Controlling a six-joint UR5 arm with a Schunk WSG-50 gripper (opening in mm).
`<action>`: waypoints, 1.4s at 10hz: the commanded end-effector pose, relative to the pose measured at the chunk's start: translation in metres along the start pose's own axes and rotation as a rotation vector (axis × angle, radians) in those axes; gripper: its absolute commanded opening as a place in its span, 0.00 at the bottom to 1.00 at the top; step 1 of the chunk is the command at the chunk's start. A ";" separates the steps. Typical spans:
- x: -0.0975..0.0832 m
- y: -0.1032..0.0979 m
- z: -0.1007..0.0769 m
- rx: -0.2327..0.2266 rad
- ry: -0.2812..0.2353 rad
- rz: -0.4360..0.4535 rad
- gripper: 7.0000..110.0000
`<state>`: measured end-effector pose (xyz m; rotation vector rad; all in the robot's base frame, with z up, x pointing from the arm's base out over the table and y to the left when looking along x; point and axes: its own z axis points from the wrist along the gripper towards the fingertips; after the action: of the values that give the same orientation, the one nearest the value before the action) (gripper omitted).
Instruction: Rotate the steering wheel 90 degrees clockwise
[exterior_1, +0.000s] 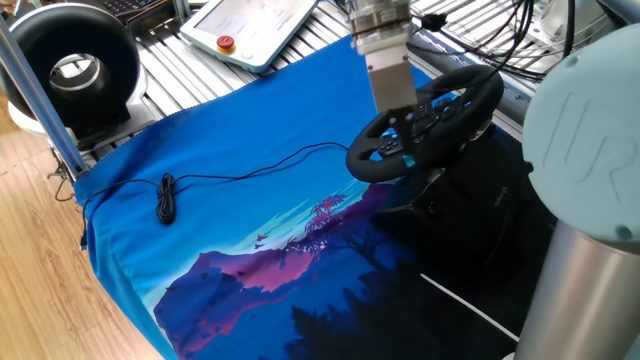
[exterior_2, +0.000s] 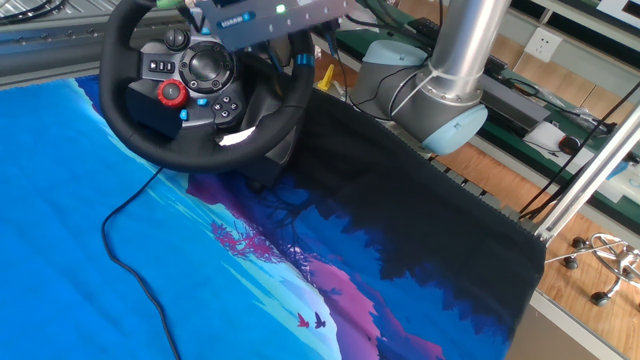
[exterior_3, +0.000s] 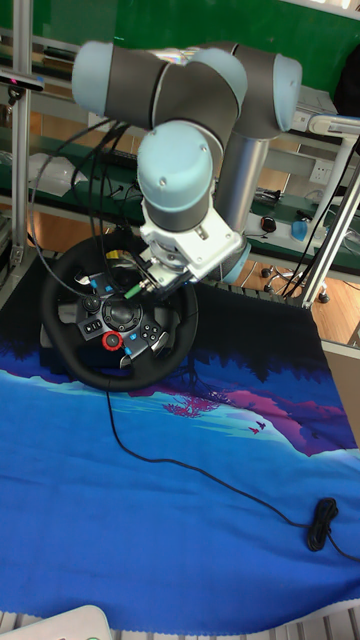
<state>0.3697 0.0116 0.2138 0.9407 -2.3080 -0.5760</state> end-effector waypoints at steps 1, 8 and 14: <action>0.030 -0.004 -0.020 0.011 0.029 -0.008 0.57; 0.071 -0.032 -0.008 0.053 0.031 -0.048 0.36; 0.062 0.005 -0.018 0.023 0.047 -0.005 0.36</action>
<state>0.3467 -0.0470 0.2389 0.9796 -2.2805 -0.5031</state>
